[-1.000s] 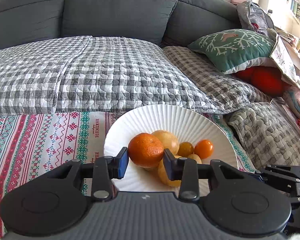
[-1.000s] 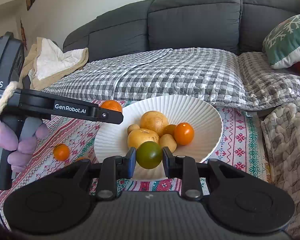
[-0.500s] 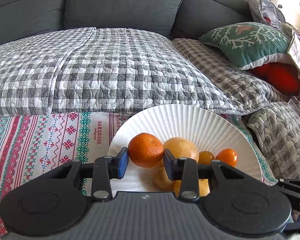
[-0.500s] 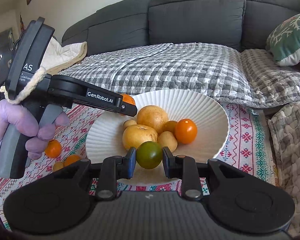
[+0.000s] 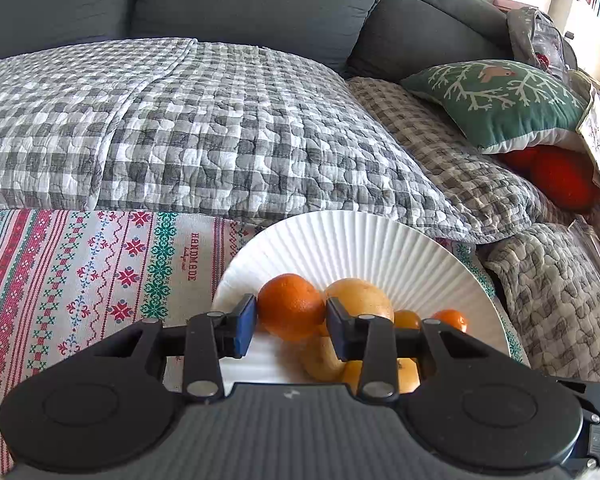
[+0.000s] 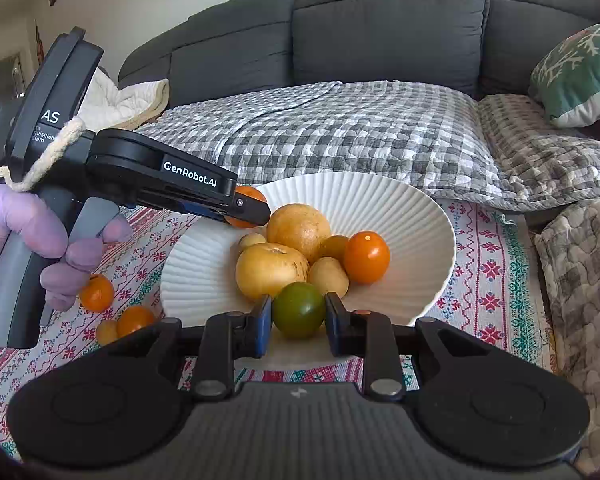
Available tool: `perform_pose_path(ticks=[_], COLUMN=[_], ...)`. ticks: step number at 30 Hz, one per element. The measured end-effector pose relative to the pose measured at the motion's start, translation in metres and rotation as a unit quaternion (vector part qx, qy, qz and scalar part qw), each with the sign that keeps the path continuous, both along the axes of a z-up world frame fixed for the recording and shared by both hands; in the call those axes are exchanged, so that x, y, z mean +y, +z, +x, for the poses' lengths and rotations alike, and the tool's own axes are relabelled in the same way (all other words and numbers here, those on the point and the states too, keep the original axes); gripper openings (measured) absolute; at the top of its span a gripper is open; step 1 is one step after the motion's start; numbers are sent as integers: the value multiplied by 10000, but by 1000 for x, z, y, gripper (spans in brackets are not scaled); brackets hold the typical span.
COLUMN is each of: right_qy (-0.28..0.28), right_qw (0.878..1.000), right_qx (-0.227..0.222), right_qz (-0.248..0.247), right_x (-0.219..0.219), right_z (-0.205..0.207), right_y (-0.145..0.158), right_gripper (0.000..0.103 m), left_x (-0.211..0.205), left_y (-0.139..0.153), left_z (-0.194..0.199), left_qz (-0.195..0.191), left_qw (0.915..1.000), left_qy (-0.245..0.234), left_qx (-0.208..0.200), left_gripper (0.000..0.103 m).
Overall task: Organize fruits
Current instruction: 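Carry the mandarin and green tomato into the white plate and open both tools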
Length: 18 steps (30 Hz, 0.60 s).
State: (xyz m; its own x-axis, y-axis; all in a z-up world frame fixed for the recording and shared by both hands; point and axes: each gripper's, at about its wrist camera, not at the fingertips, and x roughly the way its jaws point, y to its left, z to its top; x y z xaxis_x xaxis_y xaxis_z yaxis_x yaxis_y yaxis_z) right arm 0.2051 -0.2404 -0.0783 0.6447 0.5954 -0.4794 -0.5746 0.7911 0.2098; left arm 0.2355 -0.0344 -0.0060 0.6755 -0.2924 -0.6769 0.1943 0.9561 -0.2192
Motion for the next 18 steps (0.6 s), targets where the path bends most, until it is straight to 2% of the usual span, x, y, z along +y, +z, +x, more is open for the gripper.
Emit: perform_pose_path(ticks=[9, 15, 18], right_qy=[-77, -195, -284], right_qw=[9999, 9997, 9994], right_qx=[25, -3, -17], right_qz=[73, 140, 193], right_x=[-5, -13, -18], right_z=[1, -2, -4], right_y=[2, 6, 10], right_gripper=[29, 42, 53], left_x=[0, 6, 9], left_y=[3, 10, 15], left_z=[-3, -11, -17], left_qz=[50, 103, 200], left_qw=[9999, 9998, 9995], left_qy=[81, 116, 110], left_qx=[-45, -147, -225], left_gripper=[32, 46, 53])
